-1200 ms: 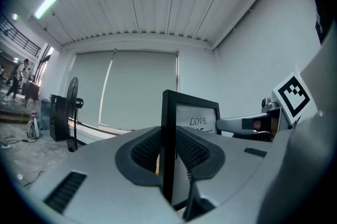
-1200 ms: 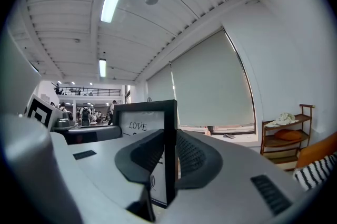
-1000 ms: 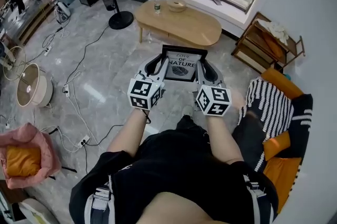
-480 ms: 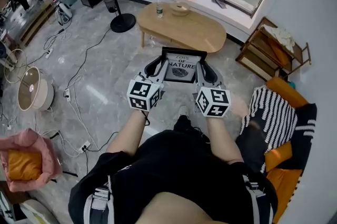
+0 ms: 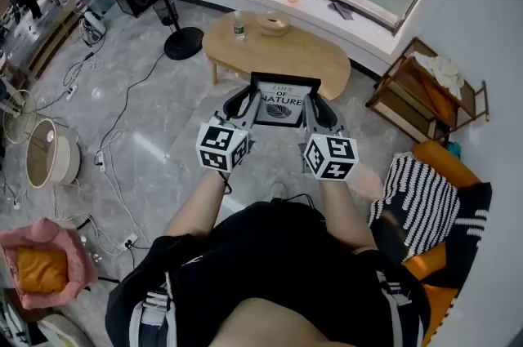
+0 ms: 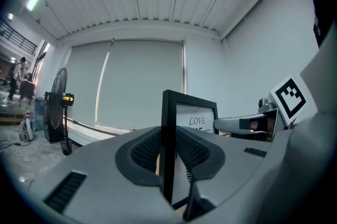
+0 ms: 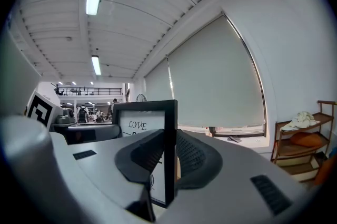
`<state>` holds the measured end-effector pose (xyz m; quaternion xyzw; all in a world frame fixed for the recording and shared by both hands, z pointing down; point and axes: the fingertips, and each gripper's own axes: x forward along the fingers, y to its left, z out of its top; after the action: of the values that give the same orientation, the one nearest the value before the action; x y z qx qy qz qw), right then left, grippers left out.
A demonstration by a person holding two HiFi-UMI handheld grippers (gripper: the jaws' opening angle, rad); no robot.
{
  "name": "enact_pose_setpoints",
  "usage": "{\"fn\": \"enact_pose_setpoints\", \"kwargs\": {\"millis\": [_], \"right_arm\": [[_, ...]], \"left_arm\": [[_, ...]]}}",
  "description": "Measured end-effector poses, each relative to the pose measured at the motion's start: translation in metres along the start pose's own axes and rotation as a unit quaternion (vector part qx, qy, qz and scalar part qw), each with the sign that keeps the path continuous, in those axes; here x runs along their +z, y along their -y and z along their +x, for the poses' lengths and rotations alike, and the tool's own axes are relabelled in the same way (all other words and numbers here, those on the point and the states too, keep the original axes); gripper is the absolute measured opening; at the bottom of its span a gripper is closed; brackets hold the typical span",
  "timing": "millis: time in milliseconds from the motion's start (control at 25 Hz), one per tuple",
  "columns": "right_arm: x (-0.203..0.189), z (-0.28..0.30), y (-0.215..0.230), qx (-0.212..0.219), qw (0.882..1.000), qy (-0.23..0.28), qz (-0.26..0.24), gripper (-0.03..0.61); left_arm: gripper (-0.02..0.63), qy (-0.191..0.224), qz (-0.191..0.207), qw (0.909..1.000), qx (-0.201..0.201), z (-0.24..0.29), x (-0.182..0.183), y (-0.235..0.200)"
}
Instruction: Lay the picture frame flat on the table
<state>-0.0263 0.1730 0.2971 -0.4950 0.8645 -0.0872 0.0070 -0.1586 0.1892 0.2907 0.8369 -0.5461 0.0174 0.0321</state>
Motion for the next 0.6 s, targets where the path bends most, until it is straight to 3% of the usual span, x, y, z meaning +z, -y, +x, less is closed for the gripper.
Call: {"fn": "enact_pose_setpoints", "kwargs": {"millis": [320,600], "right_arm": [[0.021,0.103,0.112,-0.007,1.0,-0.009,0.001,0.087],[0.008,0.162,0.155,0.003,0.999,-0.035,0.006,0.087]], "left_arm": [[0.096,-0.007,-0.002,0.9999,-0.013,0.155,0.005,-0.019],[0.097,-0.026,-0.017,0.9995,-0.001,0.219,-0.015,-0.041]]}}
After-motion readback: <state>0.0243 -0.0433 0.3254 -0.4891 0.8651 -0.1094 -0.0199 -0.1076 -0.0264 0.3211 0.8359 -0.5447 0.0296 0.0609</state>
